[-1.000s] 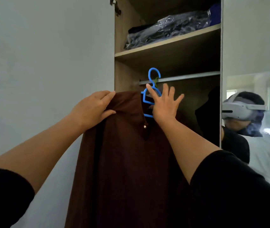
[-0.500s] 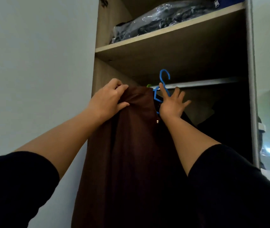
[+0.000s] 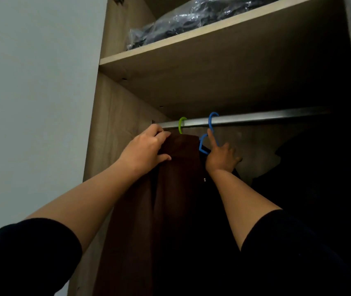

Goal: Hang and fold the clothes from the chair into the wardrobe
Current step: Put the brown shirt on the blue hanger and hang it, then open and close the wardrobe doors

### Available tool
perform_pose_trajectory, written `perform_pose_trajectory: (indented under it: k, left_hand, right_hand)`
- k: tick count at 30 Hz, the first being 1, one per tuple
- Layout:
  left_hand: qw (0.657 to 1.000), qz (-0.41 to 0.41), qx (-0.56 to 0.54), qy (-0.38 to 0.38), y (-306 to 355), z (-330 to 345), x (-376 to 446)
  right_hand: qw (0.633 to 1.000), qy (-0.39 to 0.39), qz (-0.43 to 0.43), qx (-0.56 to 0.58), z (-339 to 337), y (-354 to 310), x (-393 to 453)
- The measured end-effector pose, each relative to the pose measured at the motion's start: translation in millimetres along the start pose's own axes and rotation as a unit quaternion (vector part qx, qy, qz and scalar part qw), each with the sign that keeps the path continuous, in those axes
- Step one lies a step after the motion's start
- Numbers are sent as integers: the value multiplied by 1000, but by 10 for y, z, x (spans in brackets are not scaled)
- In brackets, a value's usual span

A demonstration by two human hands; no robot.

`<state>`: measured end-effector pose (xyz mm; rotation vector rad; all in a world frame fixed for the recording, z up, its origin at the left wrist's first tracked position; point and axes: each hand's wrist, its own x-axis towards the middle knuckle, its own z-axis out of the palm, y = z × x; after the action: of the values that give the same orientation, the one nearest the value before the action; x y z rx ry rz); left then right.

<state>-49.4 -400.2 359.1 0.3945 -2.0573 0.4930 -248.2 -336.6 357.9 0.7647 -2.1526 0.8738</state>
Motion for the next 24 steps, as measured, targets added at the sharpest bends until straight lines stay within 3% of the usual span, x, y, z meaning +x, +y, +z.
perform_pose_trajectory:
  k: [10, 15, 19, 24]
  left_hand:
    - [998, 0, -26, -50, 34, -20, -356]
    - [997, -32, 15, -74, -13, -453, -829]
    - [992, -72, 78, -70, -192, -1103, -1325]
    - [969, -115, 212, -56, -476, -2116, -1893]
  right_hand:
    - [999, -29, -2, 44, -164, 2, -442]
    - [995, 51, -33, 74, -419, -175, -999]
    - [988, 55, -106, 94, -676, -490, -1624]
    - [955, 6, -261, 143, -908, -1040, -2536]
